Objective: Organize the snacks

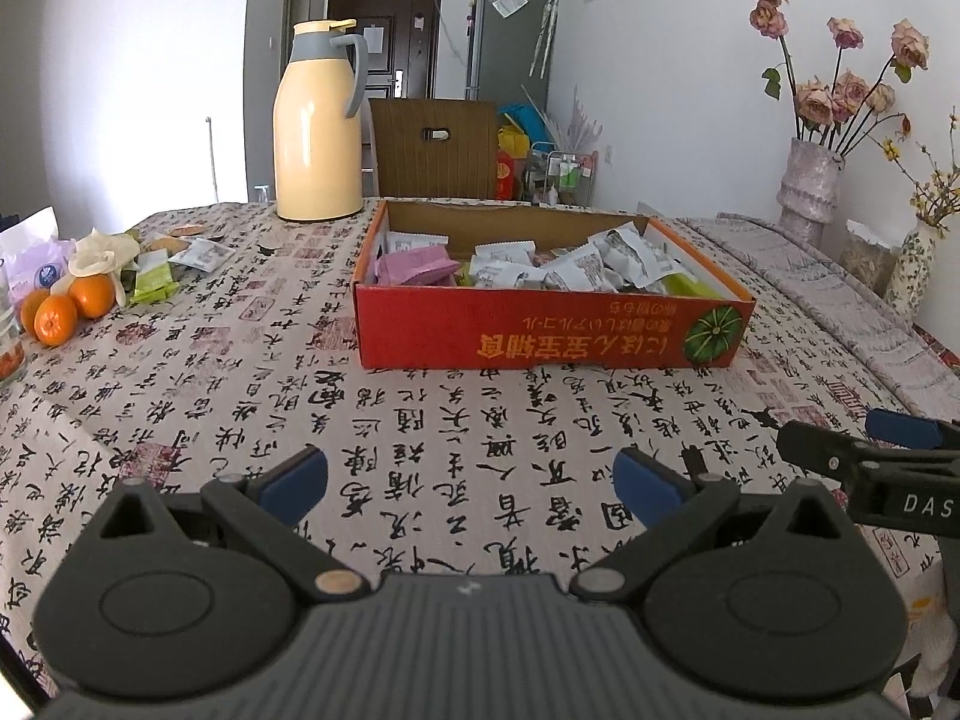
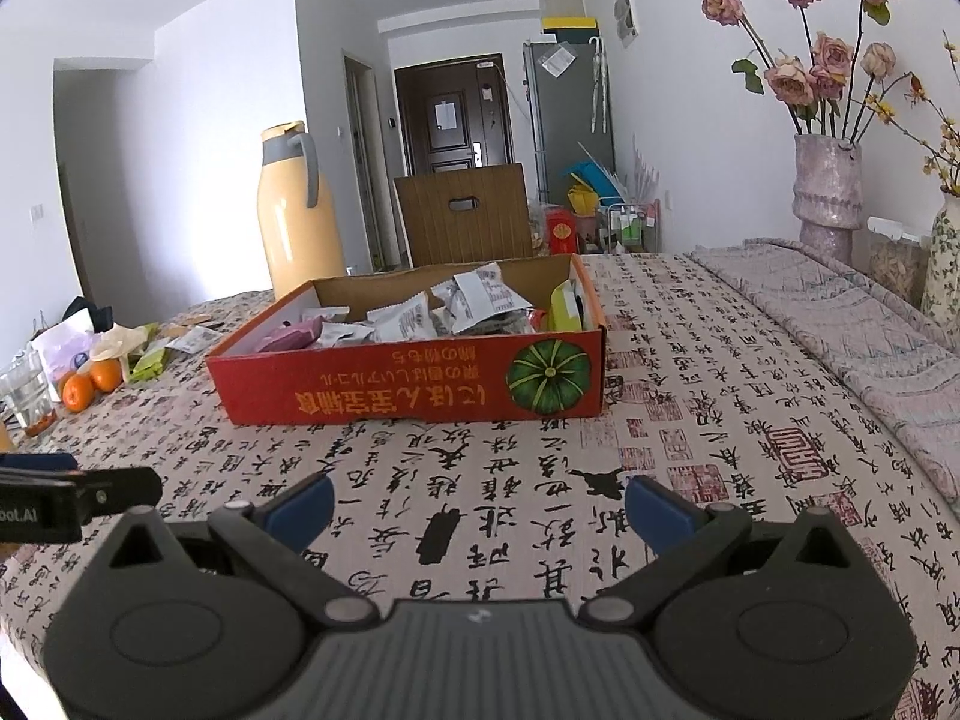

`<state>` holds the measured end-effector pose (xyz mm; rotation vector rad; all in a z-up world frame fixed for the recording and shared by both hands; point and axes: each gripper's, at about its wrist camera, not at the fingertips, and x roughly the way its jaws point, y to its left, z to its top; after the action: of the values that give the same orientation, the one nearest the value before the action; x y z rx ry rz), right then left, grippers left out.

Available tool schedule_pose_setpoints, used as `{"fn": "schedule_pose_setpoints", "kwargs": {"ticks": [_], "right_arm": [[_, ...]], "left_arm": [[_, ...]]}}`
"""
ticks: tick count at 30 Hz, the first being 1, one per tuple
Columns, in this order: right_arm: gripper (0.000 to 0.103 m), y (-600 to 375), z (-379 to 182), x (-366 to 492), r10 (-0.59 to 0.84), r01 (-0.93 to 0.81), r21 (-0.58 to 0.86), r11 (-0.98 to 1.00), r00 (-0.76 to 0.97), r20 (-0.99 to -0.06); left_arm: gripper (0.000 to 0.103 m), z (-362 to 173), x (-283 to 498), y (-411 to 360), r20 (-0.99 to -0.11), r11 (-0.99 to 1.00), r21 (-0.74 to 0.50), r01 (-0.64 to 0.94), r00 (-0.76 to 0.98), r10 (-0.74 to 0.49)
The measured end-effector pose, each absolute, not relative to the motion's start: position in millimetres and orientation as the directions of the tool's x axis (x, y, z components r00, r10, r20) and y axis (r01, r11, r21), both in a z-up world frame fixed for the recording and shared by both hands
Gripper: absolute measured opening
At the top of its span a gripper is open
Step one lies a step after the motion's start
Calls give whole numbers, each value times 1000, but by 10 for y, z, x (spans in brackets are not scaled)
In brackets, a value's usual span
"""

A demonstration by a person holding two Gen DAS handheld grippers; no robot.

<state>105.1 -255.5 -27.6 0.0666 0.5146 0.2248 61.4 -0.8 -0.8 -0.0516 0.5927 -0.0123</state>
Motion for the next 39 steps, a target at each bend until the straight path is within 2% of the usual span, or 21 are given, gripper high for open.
{"fn": "schedule_pose_setpoints", "kwargs": {"ticks": [39], "right_arm": [[103,-2554,-309,1042,230,-197,119,973,842,-488]], "left_arm": [[103,-14,608,-17,-559,999,-53,-2,829,-28]]}}
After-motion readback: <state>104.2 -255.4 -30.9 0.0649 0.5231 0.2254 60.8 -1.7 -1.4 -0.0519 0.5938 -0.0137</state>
